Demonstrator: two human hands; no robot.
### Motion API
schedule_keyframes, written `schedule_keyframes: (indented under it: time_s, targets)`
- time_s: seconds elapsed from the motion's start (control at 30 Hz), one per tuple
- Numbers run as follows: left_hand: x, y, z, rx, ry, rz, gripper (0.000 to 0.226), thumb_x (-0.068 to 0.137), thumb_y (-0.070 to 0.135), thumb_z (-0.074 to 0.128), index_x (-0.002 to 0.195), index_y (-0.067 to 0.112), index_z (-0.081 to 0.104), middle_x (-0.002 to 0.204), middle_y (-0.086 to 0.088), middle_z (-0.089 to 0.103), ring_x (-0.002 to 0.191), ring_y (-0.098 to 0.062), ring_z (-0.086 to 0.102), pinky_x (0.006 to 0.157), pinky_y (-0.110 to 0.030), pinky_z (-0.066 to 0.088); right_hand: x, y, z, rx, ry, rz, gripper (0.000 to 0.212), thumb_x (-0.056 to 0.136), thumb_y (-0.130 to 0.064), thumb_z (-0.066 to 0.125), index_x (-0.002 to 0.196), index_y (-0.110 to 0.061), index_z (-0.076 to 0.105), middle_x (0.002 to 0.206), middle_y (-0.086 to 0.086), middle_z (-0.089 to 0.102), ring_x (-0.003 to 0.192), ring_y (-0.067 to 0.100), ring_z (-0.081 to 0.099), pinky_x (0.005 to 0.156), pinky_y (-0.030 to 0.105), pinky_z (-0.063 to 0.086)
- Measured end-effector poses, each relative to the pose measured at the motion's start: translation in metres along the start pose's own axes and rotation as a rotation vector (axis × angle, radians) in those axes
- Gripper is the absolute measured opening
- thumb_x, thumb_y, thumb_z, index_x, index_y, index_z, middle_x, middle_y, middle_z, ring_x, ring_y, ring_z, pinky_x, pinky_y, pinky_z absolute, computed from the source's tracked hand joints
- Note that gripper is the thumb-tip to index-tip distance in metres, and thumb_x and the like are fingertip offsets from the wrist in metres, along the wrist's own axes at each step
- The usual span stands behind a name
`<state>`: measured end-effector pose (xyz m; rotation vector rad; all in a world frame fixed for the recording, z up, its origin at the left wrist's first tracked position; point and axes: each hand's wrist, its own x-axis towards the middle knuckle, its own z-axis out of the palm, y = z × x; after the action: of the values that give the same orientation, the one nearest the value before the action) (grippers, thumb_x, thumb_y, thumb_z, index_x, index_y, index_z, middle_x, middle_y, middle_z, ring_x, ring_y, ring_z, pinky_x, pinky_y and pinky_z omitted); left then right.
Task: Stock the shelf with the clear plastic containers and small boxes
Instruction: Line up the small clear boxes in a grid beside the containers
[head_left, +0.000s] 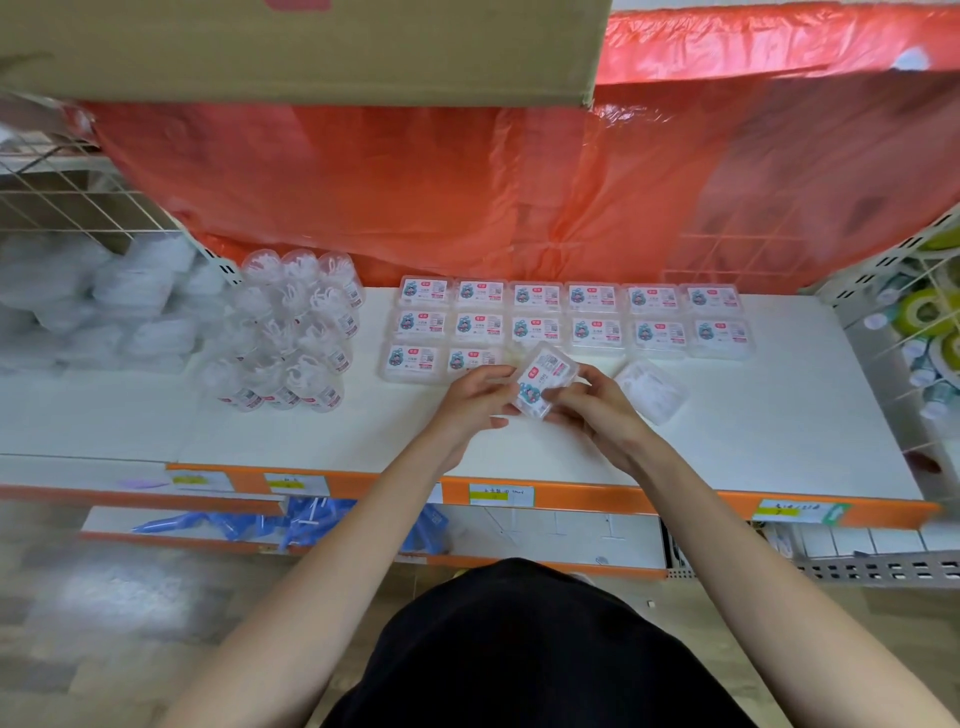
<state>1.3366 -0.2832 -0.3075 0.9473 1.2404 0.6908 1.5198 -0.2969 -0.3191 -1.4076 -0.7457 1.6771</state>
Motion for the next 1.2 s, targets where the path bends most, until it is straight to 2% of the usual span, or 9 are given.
schedule_keyframes:
  time_s: [0.2,0.33,0.43,0.5,0.6,0.73,0.93,1.1,1.2]
  targets:
    - [0.007,0.004,-0.005,0.134,0.011,0.015,0.028,0.101,0.02,0.051,0.128,0.017,0.059,0.119,-0.004,0.066,0.093,-0.013,0.063,0.076,-0.025,0.048,0.0,0.005,-0.01,-0.596,0.025,-0.408,0.082,0.069,-0.017,0.089,0.137,-0.024,0.044,0.13,-0.011,0.05,0.112,0.001,0.052,0.087,0.009,0.044]
    - [0.008,0.007,-0.004,0.177,0.003,0.02,0.026,0.102,0.019,0.047,0.125,0.019,0.06,0.114,0.001,0.065,0.094,-0.009,0.061,0.071,-0.021,0.047,0.003,0.004,-0.013,-0.811,0.003,-0.588,0.069,0.07,-0.018,0.088,0.13,-0.023,0.054,0.126,-0.011,0.051,0.11,0.001,0.049,0.098,0.017,0.042]
    - [0.008,0.005,-0.003,0.245,0.019,0.061,0.026,0.103,0.018,0.046,0.124,0.016,0.06,0.106,0.007,0.064,0.084,0.002,0.059,0.063,-0.011,0.046,0.004,0.006,-0.013,-0.865,0.023,-0.617,0.064,0.069,-0.025,0.089,0.125,-0.021,0.058,0.118,-0.01,0.053,0.102,0.001,0.05,0.09,0.013,0.04]
    - [0.008,-0.002,-0.002,0.317,0.069,0.156,0.026,0.102,0.017,0.049,0.123,0.011,0.06,0.108,0.004,0.063,0.092,-0.004,0.061,0.065,-0.007,0.047,0.005,0.009,-0.013,-0.881,0.063,-0.624,0.065,0.067,-0.031,0.091,0.123,-0.021,0.06,0.114,-0.01,0.054,0.098,0.001,0.052,0.084,0.008,0.038]
    - [0.007,-0.024,-0.008,0.606,0.253,0.388,0.029,0.099,0.021,0.051,0.125,0.012,0.059,0.119,0.0,0.061,0.11,-0.016,0.058,0.09,-0.024,0.049,0.004,0.015,-0.013,-0.856,0.185,-0.586,0.064,0.066,-0.033,0.09,0.123,-0.022,0.061,0.115,-0.01,0.054,0.097,0.004,0.053,0.084,0.012,0.041]
    - [0.005,-0.058,-0.023,1.083,0.436,0.601,0.047,0.092,0.034,0.038,0.131,0.014,0.056,0.141,-0.006,0.05,0.133,-0.023,0.038,0.109,-0.038,0.03,0.005,0.027,-0.013,-0.861,0.322,-0.497,0.066,0.072,-0.034,0.086,0.128,-0.018,0.055,0.124,0.0,0.054,0.111,0.016,0.053,0.095,0.027,0.044]
    - [0.004,-0.078,-0.031,1.234,0.339,0.486,0.06,0.094,0.039,0.036,0.151,0.02,0.033,0.163,-0.004,0.013,0.15,-0.023,0.003,0.119,-0.041,0.008,0.006,0.039,-0.008,-1.009,0.333,-0.441,0.066,0.082,-0.032,0.077,0.135,-0.008,0.047,0.136,0.009,0.049,0.123,0.025,0.049,0.099,0.036,0.042]
    - [0.006,-0.076,-0.03,1.293,0.325,0.433,0.062,0.095,0.038,0.035,0.154,0.022,0.025,0.163,-0.003,0.007,0.151,-0.023,0.0,0.119,-0.039,0.002,0.002,0.053,-0.005,-1.23,0.396,-0.527,0.06,0.087,-0.037,0.069,0.136,-0.011,0.048,0.152,0.012,0.039,0.138,0.029,0.037,0.108,0.044,0.032]
    - [0.006,-0.078,-0.03,1.311,0.324,0.43,0.062,0.097,0.037,0.036,0.155,0.022,0.021,0.164,-0.002,0.002,0.151,-0.022,-0.005,0.119,-0.037,-0.001,-0.009,0.063,-0.004,-1.296,0.388,-0.664,0.048,0.091,-0.039,0.062,0.133,-0.017,0.053,0.146,0.005,0.047,0.129,0.025,0.044,0.106,0.038,0.029]
